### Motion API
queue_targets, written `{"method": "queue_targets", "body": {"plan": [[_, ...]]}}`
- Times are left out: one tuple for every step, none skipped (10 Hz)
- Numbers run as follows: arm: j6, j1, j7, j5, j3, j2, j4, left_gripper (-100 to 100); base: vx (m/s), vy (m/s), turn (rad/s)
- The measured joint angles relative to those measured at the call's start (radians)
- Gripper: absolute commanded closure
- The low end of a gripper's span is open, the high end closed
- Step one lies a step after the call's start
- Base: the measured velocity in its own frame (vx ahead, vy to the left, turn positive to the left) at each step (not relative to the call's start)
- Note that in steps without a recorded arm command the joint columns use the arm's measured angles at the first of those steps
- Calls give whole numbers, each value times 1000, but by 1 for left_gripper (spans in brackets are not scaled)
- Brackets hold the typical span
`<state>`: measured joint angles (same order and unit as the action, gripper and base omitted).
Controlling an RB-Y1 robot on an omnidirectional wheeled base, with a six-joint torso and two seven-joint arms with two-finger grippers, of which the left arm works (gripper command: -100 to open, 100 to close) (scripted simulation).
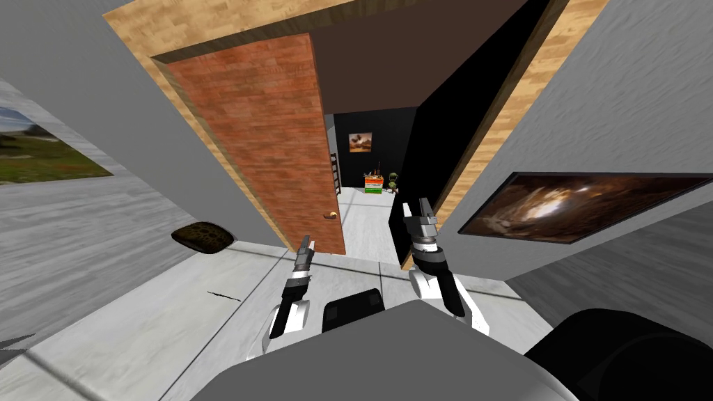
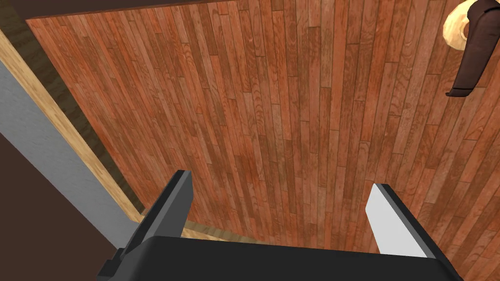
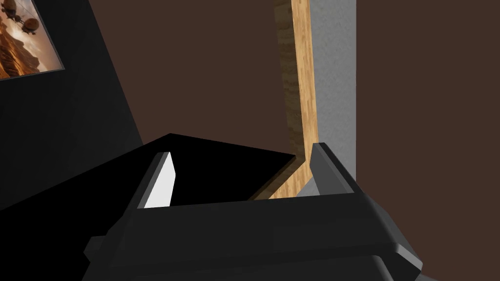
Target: Push the door open
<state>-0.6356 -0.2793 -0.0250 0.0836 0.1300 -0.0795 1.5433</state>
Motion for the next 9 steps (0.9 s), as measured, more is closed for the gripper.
{"method": "queue_targets", "body": {"plan": [[-8, 8, -4, -3, 2, -4, -30, -100, 90, 70, -62], [-15, 21, -4, -3, 6, 1, -68, -100, 85, 71, -71], [-19, 29, -6, -5, 9, -1, -96, -100, 89, 71, -74], [-28, 37, -7, -6, 14, 2, -133, -100, 77, 61, -74], [-30, 37, -10, -8, 20, 0, -149, -100, 85, 67, -62], [-36, 44, -12, -9, 24, 1, -179, -100, 88, 69, -57], [-43, 58, -14, -11, 26, 2, -216, -100, 93, 79, -66], [-43, 63, -16, -12, 30, 2, -235, -100, 86, 72, -61], [-47, 69, -17, -13, 35, 5, -262, -100, 85, 60, -60]]}}
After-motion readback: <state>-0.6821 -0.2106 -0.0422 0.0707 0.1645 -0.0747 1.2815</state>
